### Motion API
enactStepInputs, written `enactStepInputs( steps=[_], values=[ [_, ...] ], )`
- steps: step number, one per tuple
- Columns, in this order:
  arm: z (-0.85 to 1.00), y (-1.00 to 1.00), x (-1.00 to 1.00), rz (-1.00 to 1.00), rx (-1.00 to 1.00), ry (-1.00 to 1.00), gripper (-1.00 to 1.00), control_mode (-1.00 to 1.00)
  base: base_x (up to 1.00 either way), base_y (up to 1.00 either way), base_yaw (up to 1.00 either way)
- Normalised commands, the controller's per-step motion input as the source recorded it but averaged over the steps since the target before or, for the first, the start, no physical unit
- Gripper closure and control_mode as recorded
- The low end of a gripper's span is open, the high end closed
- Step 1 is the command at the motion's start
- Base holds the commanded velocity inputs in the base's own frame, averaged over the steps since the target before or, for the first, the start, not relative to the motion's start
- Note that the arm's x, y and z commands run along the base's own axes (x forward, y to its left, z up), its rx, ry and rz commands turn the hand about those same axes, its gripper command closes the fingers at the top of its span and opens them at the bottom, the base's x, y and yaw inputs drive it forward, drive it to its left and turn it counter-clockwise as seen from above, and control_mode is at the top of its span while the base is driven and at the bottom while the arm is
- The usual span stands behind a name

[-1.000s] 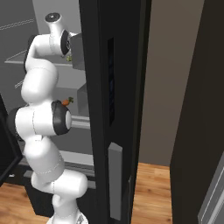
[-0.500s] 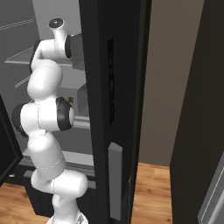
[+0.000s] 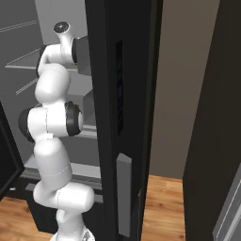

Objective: Pick the egg and butter from the fridge and place them by the bowl for mixing.

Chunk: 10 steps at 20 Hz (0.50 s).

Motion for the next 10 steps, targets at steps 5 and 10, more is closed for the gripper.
enactStepInputs(
  steps=[5,10],
  values=[
    [-0.57,0.02,0.00,0.00,0.00,-0.06,1.00,-1.00,0.00,0.00,0.00],
    [-0.10,0.01,0.00,0.00,0.00,0.00,1.00,-1.00,0.00,0.00,0.00]
  ],
)
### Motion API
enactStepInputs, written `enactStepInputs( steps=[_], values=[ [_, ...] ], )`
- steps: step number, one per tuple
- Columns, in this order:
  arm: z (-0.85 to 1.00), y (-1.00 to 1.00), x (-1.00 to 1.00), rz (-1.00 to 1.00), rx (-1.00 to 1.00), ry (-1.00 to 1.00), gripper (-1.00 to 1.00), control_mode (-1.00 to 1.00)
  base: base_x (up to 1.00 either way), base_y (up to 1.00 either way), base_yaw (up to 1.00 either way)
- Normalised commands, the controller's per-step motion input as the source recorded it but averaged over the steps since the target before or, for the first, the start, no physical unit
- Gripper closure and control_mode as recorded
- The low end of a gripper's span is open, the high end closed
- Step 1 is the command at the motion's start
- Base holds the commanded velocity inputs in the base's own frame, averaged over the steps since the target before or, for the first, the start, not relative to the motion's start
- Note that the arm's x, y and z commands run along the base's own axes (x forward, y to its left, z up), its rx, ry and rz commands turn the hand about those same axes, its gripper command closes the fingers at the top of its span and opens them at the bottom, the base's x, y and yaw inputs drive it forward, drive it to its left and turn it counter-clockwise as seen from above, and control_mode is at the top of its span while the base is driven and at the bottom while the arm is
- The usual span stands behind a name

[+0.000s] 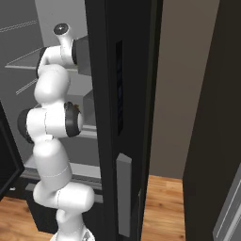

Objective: Pick the egg and butter from the fridge and place them by the bowl for mixing.

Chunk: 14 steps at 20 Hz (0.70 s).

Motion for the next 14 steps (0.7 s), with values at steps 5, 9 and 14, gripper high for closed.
enactStepInputs(
  steps=[5,9,14],
  values=[
    [0.00,0.00,0.00,0.00,0.00,0.00,1.00,-1.00,0.00,0.00,0.00],
    [0.01,0.00,-0.05,0.00,0.00,-0.14,1.00,-1.00,0.00,0.00,0.00],
    [0.05,0.00,-0.17,0.00,-0.03,-0.33,1.00,-1.00,0.00,0.00,0.00]
  ],
)
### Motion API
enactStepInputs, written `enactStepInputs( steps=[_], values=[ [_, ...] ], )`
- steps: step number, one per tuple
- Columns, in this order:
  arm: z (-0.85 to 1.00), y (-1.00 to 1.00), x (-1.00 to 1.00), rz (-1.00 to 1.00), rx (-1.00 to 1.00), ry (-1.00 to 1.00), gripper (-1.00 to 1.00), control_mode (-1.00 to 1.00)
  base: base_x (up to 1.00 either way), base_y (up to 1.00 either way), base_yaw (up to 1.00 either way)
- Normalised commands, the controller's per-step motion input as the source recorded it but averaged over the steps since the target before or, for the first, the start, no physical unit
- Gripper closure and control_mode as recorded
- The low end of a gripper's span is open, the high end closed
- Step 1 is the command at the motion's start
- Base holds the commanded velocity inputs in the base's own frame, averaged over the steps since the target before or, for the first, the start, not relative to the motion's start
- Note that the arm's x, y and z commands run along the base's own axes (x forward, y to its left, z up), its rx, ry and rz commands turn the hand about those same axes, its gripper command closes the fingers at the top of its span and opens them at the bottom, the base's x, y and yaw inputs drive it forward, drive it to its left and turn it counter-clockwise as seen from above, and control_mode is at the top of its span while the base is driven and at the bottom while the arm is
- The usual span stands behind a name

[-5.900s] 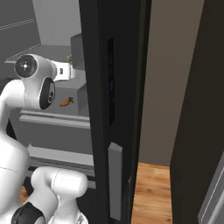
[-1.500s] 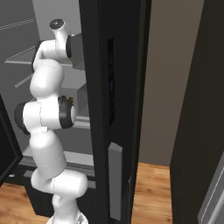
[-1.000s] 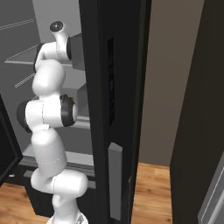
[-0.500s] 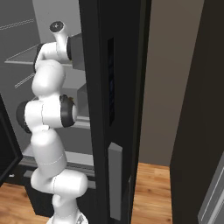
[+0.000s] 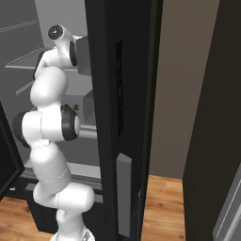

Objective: Pick the egg and butter from the fridge and place them by the bowl for mixing.

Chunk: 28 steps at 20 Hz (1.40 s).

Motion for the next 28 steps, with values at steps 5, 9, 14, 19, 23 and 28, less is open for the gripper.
enactStepInputs(
  steps=[5,9,14,19,23,28],
  values=[
    [0.05,0.00,-0.11,0.00,0.01,-0.01,1.00,-1.00,0.00,0.00,0.00],
    [0.76,0.03,-0.88,0.00,0.09,-0.07,1.00,-1.00,0.00,0.00,0.00],
    [0.19,0.20,-1.00,0.00,0.01,-0.13,1.00,-1.00,0.00,0.00,0.00],
    [-0.80,0.34,-1.00,0.00,-0.06,-0.17,1.00,-1.00,0.00,0.00,0.00],
    [-1.00,0.20,-1.00,0.00,-0.04,-0.07,1.00,-1.00,0.00,0.00,0.00],
    [-0.82,-0.01,-1.00,0.01,0.00,0.02,1.00,-1.00,0.00,0.00,0.00]
  ],
)
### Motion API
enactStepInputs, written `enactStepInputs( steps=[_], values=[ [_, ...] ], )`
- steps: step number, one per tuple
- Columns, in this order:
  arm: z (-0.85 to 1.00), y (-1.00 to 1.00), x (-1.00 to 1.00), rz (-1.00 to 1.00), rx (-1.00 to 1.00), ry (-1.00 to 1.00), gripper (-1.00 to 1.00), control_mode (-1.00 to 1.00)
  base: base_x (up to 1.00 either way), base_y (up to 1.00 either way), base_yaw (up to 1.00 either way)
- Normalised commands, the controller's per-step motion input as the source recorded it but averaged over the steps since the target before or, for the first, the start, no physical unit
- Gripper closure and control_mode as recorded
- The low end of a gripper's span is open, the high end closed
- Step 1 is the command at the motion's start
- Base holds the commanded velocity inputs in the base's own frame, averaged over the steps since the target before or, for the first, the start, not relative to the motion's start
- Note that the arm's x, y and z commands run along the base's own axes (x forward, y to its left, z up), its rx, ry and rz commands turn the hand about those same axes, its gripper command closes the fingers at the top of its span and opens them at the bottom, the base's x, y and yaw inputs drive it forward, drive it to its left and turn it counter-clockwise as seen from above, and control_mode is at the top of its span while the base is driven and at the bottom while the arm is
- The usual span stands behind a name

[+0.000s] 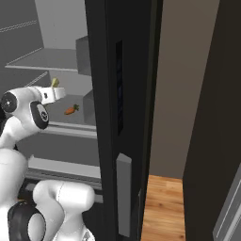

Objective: Pick the egg and butter from the fridge and place them by the bowl for mixing.

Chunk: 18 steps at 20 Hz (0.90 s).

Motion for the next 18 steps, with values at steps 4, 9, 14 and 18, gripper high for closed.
enactStepInputs(
  steps=[4,9,14,18],
  values=[
    [-0.20,-0.04,-0.73,0.03,0.00,0.29,1.00,-1.00,0.00,0.00,0.00],
    [-0.02,0.00,-0.01,0.01,0.00,0.05,1.00,-1.00,0.00,0.00,0.00],
    [-0.52,0.02,-0.41,0.00,0.00,0.42,1.00,-1.00,0.00,0.00,0.00],
    [-0.28,0.00,-0.17,0.00,0.00,0.25,1.00,-1.00,0.00,0.00,0.00]
  ],
)
